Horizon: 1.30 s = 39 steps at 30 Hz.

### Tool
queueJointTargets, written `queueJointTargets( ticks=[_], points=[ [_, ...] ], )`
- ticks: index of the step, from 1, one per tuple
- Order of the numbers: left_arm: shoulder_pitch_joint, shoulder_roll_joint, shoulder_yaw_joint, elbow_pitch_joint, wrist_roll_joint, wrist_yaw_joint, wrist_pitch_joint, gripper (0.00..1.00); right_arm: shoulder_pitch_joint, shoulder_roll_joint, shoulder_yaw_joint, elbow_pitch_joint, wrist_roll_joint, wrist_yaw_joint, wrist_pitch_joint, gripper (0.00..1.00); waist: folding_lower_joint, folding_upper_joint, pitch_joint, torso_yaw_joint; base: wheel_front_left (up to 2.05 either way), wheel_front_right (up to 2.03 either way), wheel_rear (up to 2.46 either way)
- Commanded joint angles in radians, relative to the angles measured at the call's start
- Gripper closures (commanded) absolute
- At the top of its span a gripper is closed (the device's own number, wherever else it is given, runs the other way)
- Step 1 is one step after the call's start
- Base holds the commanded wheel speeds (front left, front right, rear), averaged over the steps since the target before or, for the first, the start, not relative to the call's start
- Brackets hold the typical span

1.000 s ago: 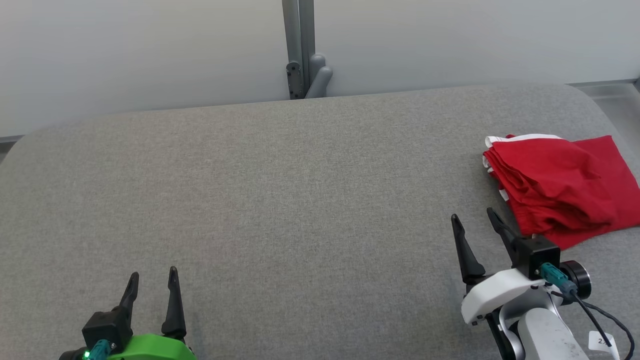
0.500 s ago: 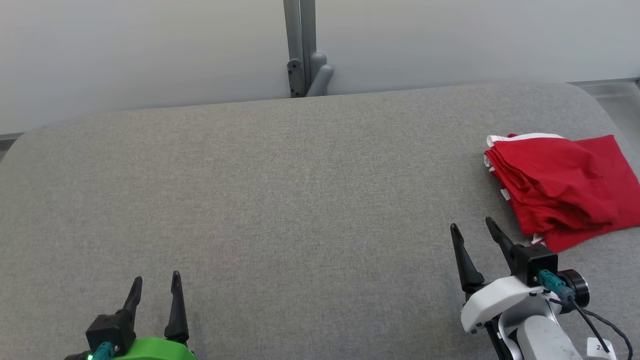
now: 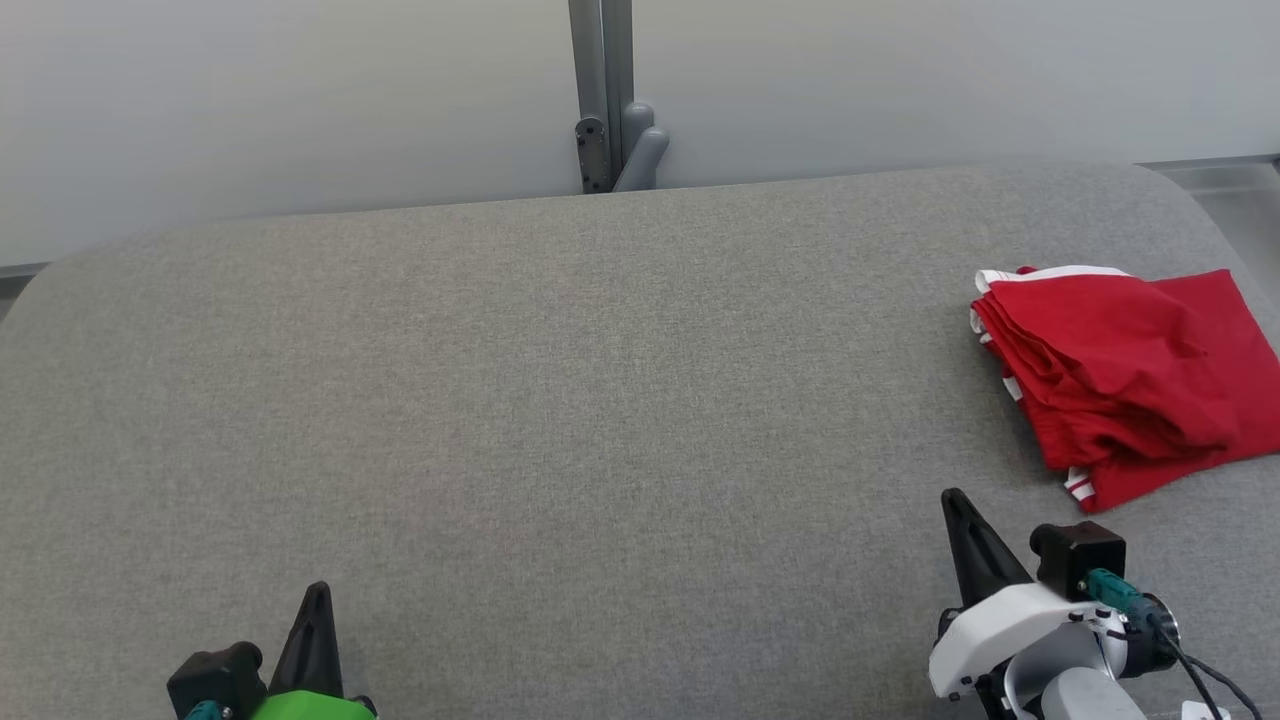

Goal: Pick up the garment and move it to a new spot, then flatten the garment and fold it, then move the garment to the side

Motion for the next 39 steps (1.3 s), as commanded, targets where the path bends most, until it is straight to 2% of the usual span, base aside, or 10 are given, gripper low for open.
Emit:
queueJointTargets(
  ticks=[1, 20, 39],
  points=[
    [-0.022, 0.003, 0.009, -0.018, -0.042, -0.003, 0.009, 1.00, -0.022, -0.002, -0.009, -0.021, 0.048, 0.000, 0.011, 1.00, 0.0000, 0.0000, 0.000, 0.000, 0.00, 0.00, 0.00],
    [-0.045, 0.006, 0.022, -0.063, -0.374, -0.014, 0.086, 1.00, -0.010, -0.004, -0.041, -0.077, 0.405, 0.000, 0.092, 1.00, 0.0000, 0.0000, 0.000, 0.004, 0.00, 0.00, 0.00],
    [-0.066, 0.008, 0.038, -0.091, -0.628, -0.021, 0.151, 1.00, -0.006, -0.006, -0.070, -0.114, 0.676, -0.001, 0.159, 1.00, 0.0000, 0.0000, 0.000, 0.008, 0.00, 0.00, 0.00]
  ],
)
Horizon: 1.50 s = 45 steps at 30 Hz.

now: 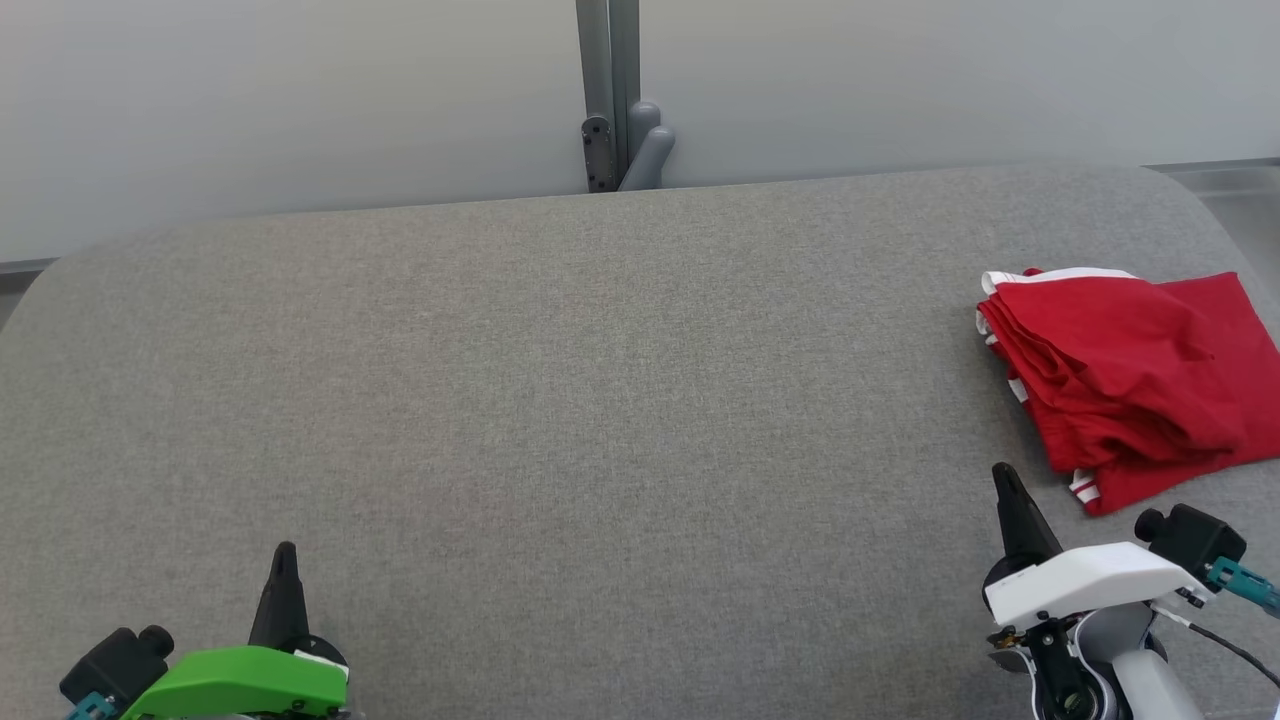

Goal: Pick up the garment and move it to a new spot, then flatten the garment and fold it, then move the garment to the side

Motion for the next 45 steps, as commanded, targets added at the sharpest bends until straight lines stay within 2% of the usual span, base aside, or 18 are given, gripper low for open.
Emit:
queueJointTargets(
  ticks=[1, 20, 45],
  points=[
    [-0.030, 0.007, 0.007, -0.016, -0.038, -0.004, 0.007, 1.00, -0.006, -0.005, -0.007, -0.020, 0.038, 0.000, 0.009, 1.00, 0.0000, 0.0000, 0.000, 0.000, 0.00, 0.00, 0.00],
    [-0.049, 0.010, 0.020, -0.042, -0.270, -0.011, 0.066, 1.00, -0.002, -0.006, -0.034, -0.053, 0.285, 0.000, 0.071, 1.00, 0.0000, 0.0000, 0.000, 0.005, 0.00, 0.00, 0.00],
    [-0.069, 0.012, 0.035, -0.066, -0.495, -0.019, 0.124, 1.00, 0.003, -0.008, -0.061, -0.084, 0.527, 0.000, 0.131, 1.00, 0.0000, 0.0000, 0.001, 0.009, 0.00, 0.00, 0.00]
  ],
)
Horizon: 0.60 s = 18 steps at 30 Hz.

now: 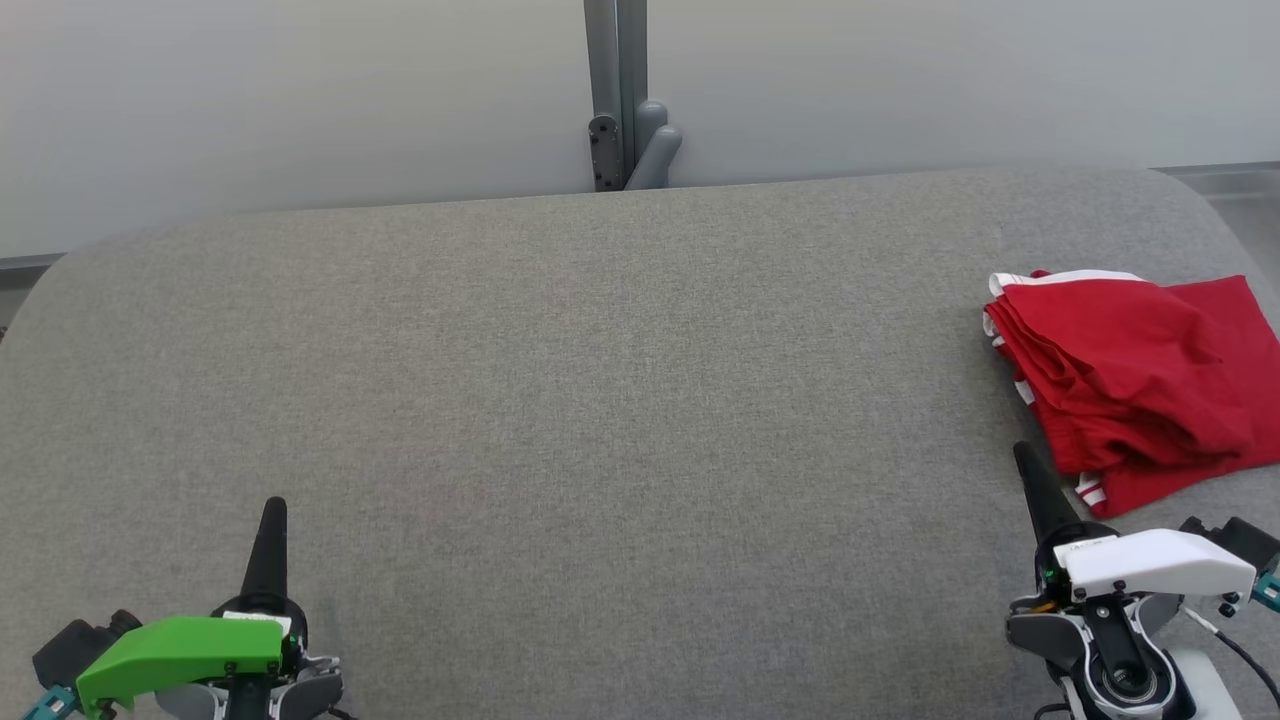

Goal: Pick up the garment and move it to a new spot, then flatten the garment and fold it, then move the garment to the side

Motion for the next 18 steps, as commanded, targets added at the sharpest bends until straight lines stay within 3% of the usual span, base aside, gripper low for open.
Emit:
queueJointTargets(
  ticks=[1, 18],
  points=[
    [-0.023, 0.008, 0.006, -0.011, -0.024, -0.005, 0.005, 1.00, 0.003, -0.006, -0.005, -0.012, 0.026, 0.001, 0.007, 1.00, 0.0000, 0.0000, 0.000, 0.000, 0.00, 0.00, 0.00],
    [-0.032, 0.009, 0.015, -0.026, -0.169, -0.011, 0.044, 1.00, 0.006, -0.006, -0.022, -0.033, 0.184, 0.000, 0.046, 1.00, 0.0000, 0.0000, 0.000, 0.004, 0.00, 0.00, 0.00]
  ],
)
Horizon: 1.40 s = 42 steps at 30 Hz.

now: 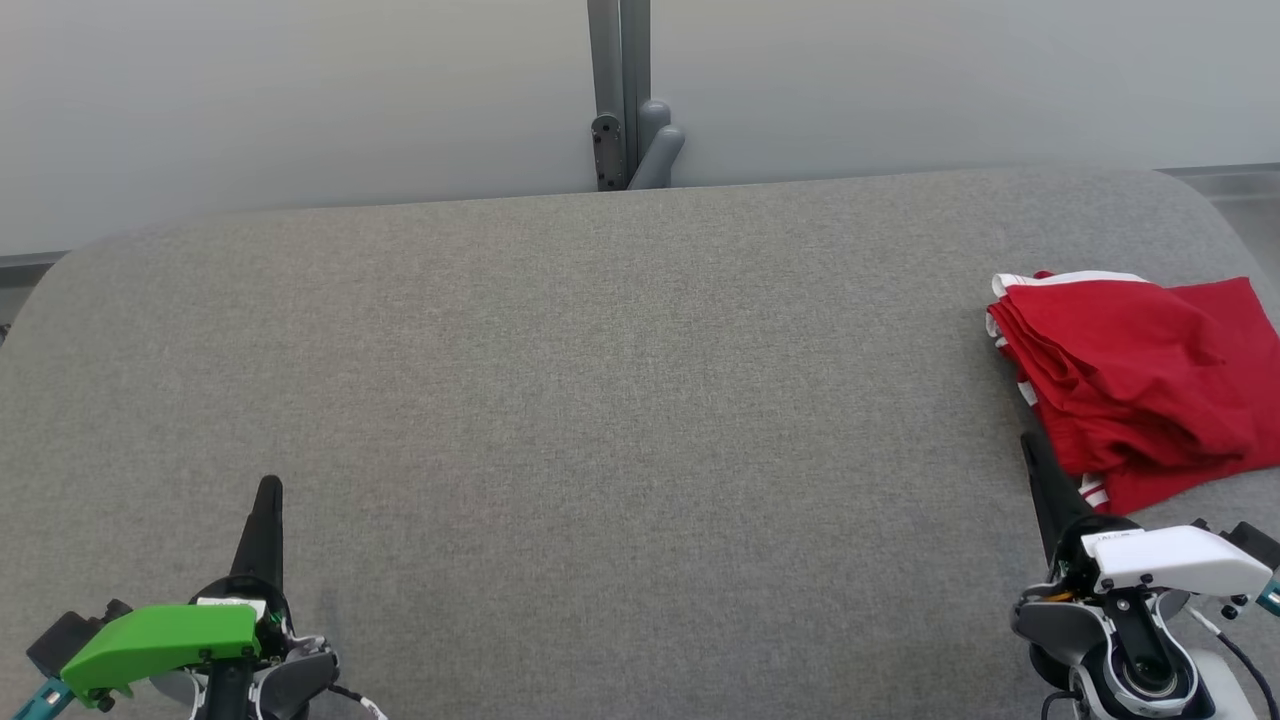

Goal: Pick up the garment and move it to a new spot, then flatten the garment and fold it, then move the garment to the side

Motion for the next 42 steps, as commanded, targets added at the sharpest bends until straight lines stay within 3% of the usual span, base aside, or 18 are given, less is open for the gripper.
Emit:
queueJointTargets(
  ticks=[1, 17, 42],
  points=[
    [-0.013, 0.007, 0.005, -0.007, -0.017, -0.007, 0.006, 1.00, 0.007, -0.005, -0.005, -0.009, 0.023, 0.000, 0.005, 1.00, 0.0000, 0.0000, 0.000, 0.000, 0.00, 0.00, 0.00],
    [-0.023, 0.008, 0.011, -0.019, -0.128, -0.010, 0.034, 1.00, 0.010, -0.006, -0.017, -0.024, 0.139, 0.000, 0.035, 1.00, 0.0000, 0.0000, 0.000, 0.004, 0.00, 0.00, 0.00],
    [-0.022, 0.008, 0.011, -0.018, -0.126, -0.010, 0.034, 1.00, 0.010, -0.006, -0.017, -0.024, 0.140, 0.000, 0.035, 1.00, 0.0000, 0.0000, 0.000, 0.004, 0.00, 0.00, 0.00]
  ],
)
